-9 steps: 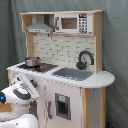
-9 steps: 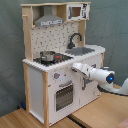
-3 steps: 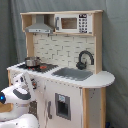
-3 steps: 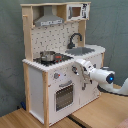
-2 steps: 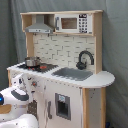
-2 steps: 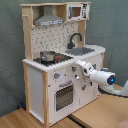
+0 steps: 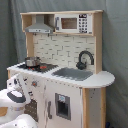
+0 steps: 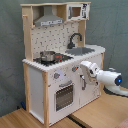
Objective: Play with the kitchen
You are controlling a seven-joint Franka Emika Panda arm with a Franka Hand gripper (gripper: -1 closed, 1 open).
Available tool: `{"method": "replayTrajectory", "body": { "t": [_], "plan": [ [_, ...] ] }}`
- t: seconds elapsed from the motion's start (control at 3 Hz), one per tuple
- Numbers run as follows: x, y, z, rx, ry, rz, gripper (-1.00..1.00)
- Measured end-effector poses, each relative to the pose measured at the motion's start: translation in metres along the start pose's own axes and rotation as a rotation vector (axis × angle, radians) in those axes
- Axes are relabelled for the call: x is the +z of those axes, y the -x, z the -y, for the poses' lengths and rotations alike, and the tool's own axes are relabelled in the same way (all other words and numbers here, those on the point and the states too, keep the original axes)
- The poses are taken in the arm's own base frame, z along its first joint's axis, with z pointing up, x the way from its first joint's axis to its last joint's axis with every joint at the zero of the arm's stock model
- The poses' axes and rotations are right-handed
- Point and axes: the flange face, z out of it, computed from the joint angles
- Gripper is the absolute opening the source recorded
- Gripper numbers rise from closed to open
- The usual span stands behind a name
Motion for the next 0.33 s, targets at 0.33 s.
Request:
{"method": "replayTrajectory", "body": {
  "t": [0.33],
  "plan": [
    [-0.0226,-0.0066,-0.0111,-0.014,0.008,-0.035,1.0]
  ]
}}
